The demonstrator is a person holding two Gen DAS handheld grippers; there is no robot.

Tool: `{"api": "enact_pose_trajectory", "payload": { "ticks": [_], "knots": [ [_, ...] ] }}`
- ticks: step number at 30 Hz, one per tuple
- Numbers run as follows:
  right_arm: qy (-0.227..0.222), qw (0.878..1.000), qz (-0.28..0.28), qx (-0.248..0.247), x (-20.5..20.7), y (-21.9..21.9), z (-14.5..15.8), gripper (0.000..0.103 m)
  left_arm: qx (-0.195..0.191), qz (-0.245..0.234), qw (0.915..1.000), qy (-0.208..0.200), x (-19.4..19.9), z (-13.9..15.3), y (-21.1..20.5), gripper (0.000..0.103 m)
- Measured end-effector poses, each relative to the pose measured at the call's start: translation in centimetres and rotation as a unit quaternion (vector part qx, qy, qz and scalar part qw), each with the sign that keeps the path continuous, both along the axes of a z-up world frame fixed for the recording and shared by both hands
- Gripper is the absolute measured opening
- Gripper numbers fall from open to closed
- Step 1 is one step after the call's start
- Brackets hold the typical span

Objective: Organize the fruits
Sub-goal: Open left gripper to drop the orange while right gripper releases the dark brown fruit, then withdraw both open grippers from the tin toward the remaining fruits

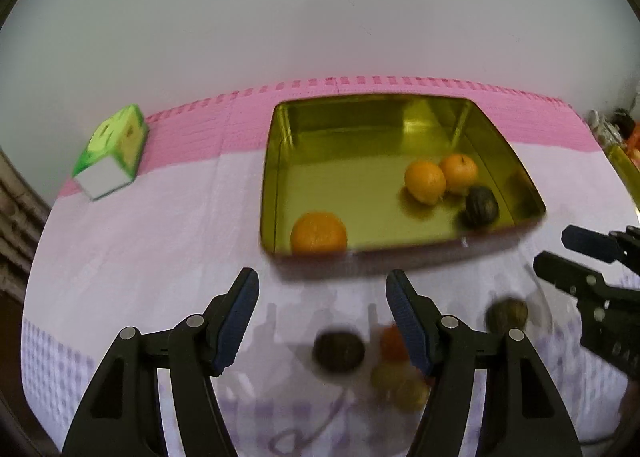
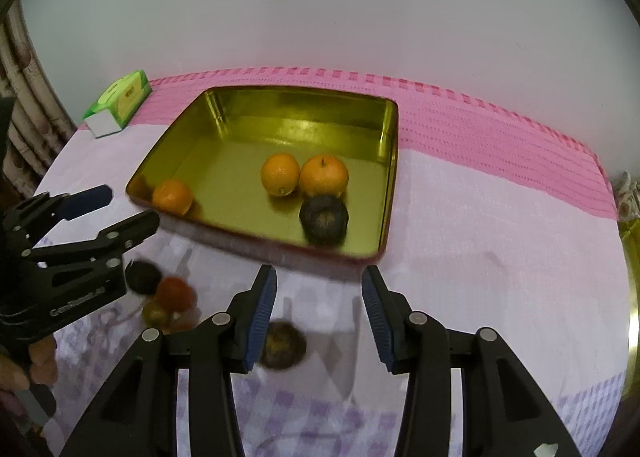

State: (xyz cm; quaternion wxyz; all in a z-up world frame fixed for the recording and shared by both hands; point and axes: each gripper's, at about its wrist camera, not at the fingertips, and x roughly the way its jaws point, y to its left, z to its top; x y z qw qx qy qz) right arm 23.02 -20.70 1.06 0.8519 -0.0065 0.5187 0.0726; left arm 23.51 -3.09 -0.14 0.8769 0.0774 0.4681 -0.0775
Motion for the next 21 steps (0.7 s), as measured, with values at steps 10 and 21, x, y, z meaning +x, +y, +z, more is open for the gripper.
{"api": "enact_pose_trajectory", "payload": {
  "ticks": [10,21],
  "knots": [
    [0.033,0.999,0.009,0.007,-7.9,0.7,-1.5,0.042,0.012,0.012,0.9994,0.029,-9.0,-2.3,2.5,0.067],
    [0.059,0.998,0.034,0.012,-12.7,3.2,-3.4,0.042,0.002,0.041,0.9988,0.027,-13.7,-3.0,3.8,0.067]
  ]
}}
